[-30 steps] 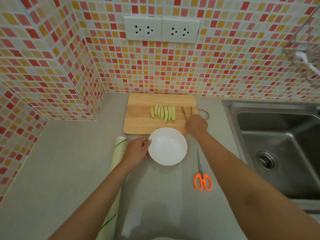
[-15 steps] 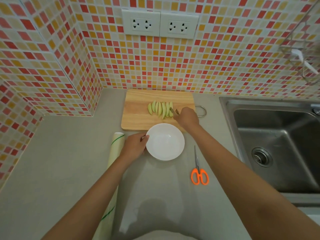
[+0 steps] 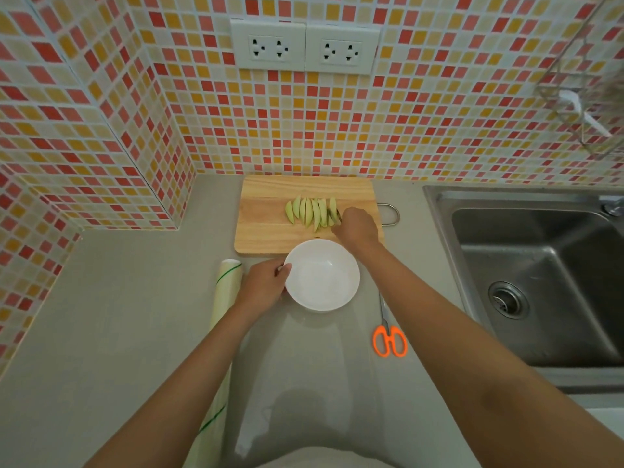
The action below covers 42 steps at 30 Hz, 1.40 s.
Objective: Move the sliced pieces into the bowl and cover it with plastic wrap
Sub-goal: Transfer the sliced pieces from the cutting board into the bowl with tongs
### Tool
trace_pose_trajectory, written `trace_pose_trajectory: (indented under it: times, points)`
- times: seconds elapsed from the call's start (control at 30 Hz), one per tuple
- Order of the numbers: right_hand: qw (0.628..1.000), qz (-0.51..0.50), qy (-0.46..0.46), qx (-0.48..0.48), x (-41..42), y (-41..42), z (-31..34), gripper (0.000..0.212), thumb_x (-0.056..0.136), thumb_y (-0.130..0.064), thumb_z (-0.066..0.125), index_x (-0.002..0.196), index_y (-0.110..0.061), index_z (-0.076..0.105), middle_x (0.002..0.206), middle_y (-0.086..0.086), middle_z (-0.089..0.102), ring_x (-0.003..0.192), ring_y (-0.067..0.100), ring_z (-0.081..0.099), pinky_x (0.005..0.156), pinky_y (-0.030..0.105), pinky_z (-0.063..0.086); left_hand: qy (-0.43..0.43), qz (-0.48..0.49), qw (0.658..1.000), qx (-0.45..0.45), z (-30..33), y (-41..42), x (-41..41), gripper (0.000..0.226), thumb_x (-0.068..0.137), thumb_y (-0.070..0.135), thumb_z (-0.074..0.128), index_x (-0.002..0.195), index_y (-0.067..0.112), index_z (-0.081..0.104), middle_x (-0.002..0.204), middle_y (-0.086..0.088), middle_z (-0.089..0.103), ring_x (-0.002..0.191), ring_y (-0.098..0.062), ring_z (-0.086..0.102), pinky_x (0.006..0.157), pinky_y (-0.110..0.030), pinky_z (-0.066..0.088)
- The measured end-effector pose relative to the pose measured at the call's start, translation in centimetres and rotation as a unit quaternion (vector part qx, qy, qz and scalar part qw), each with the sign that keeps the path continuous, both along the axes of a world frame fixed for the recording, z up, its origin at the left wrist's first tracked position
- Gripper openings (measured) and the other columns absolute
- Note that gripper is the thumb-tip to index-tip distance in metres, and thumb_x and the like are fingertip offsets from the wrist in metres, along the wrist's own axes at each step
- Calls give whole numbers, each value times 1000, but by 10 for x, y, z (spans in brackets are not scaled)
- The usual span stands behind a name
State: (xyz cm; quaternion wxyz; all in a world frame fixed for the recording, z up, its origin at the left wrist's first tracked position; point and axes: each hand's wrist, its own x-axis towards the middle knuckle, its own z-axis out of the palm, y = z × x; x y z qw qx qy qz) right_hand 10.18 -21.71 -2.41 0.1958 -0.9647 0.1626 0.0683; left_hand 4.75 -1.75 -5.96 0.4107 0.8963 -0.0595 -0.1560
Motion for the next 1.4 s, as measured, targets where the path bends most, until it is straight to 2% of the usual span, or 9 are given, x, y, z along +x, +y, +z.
trace_pose_trajectory:
  times: [0.1, 0.17, 0.27, 0.43, 0.57, 0.87, 1.03, 1.2, 1.4]
  points:
    - [997, -37, -33, 64, -13, -1, 11, 42, 87, -15, 59, 52, -14, 35, 54, -1, 38, 57, 20, 43, 45, 28, 22, -5, -1, 1000, 0, 1, 0, 1, 34, 100, 29, 41, 105, 12, 70, 82, -13, 72, 67, -24, 60, 78, -43, 53]
    - [992, -46, -50, 110, -32, 0, 19, 44, 85, -15, 61, 49, -11, 35, 49, 2, 36, 46, 16, 34, 45, 26, 19, -8, 2, 1000, -3, 2, 0, 1, 34, 101, 29, 41, 107, 13, 70, 83, -12, 72, 68, -24, 60, 78, -43, 54]
    - [985, -35, -52, 158, -76, 1, 23, 35, 81, -16, 62, 52, -6, 46, 54, 9, 41, 50, 19, 36, 52, 27, 23, -11, 4, 1000, -5, 2, 0, 1, 33, 101, 28, 41, 105, 14, 70, 82, -12, 71, 64, -21, 58, 77, -40, 52]
    - [993, 26, -30, 114, -131, 5, 14, 44, 82, -20, 60, 48, -15, 32, 46, 0, 23, 45, 13, 24, 46, 28, 16, -7, 2, 1000, 10, 2, 0, 0, 37, 100, 28, 39, 96, 3, 67, 77, -17, 69, 68, -29, 60, 78, -42, 51]
    - [997, 65, 19, 46, -139, 7, 4, 40, 85, -23, 57, 52, -14, 35, 49, -1, 29, 51, 18, 32, 45, 27, 20, -7, 1, 1000, 14, 3, -1, 0, 38, 100, 27, 40, 97, 0, 66, 79, -18, 67, 75, -34, 62, 78, -44, 50]
    - [998, -8, -45, 40, -70, 4, 26, 38, 86, -29, 60, 56, -11, 45, 53, -3, 39, 55, 19, 43, 44, 26, 23, -2, -7, 1000, 21, 5, -1, 0, 35, 101, 27, 39, 102, 7, 68, 84, -17, 70, 80, -35, 65, 80, -45, 53]
    - [1000, -14, -1, 18, -13, 11, 18, 40, 88, -23, 61, 57, -15, 37, 59, -2, 40, 70, 24, 49, 46, 28, 25, -3, -9, 1000, 15, 4, -2, 2, 34, 101, 26, 39, 111, 12, 68, 85, -10, 69, 76, -29, 62, 81, -44, 53]
    - [999, -23, 21, 12, 4, 19, 8, 13, 84, -10, 58, 72, -11, 54, 75, 4, 56, 72, 24, 53, 52, 27, 35, 2, -6, 1000, 10, 0, -1, 4, 33, 100, 28, 40, 112, 13, 68, 80, -2, 63, 73, -23, 58, 76, -38, 50]
    - [1000, 3, 17, -18, 3, 22, 6, 23, 84, -2, 54, 65, -11, 46, 79, 6, 54, 75, 25, 54, 60, 29, 37, 10, -1, 1000, 1, 0, -3, 5, 33, 100, 28, 39, 111, 15, 68, 78, -4, 65, 73, -25, 59, 81, -45, 54]
